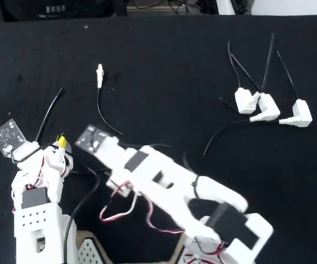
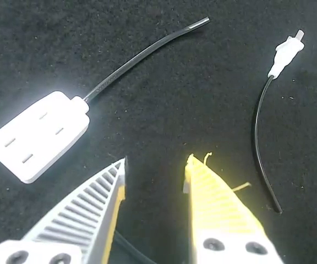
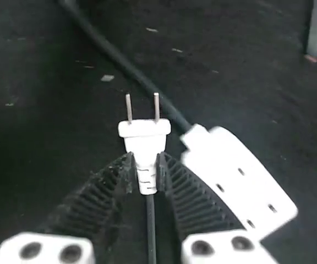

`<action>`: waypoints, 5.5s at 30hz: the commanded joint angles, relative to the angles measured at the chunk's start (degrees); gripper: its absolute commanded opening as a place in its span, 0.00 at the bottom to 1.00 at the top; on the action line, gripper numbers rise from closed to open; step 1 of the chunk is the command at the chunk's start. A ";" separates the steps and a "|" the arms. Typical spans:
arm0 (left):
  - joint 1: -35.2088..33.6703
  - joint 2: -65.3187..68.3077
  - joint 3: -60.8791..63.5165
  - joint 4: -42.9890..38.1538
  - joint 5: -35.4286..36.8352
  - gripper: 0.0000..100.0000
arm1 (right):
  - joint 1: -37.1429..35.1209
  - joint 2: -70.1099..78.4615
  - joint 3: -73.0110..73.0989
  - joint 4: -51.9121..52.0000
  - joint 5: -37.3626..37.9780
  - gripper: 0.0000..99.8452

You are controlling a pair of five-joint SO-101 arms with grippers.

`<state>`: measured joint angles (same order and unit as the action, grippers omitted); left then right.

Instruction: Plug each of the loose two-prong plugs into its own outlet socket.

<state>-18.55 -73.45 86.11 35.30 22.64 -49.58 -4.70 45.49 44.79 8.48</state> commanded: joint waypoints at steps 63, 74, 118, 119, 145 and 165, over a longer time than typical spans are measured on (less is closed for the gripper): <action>-1.63 0.09 -2.77 -0.44 0.44 0.18 | 41.32 8.92 -13.23 15.91 11.43 0.08; -1.89 0.09 -2.77 -0.44 0.44 0.18 | 36.31 -4.53 -6.11 15.65 12.04 0.08; -1.71 0.09 -2.77 -0.44 0.44 0.18 | 31.12 -6.20 4.26 4.04 4.22 0.23; -1.71 0.09 -2.77 -0.44 0.44 0.18 | 30.95 -6.20 4.35 3.87 4.31 0.25; -1.98 0.09 -2.77 -0.35 0.44 0.18 | 41.05 -14.73 1.27 16.70 14.07 0.01; -1.98 0.09 -2.77 -0.35 0.44 0.18 | 41.58 -1.36 -2.68 5.63 17.58 0.14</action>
<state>-20.84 -73.45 86.11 35.30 23.16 -7.12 -6.11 47.78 50.24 26.51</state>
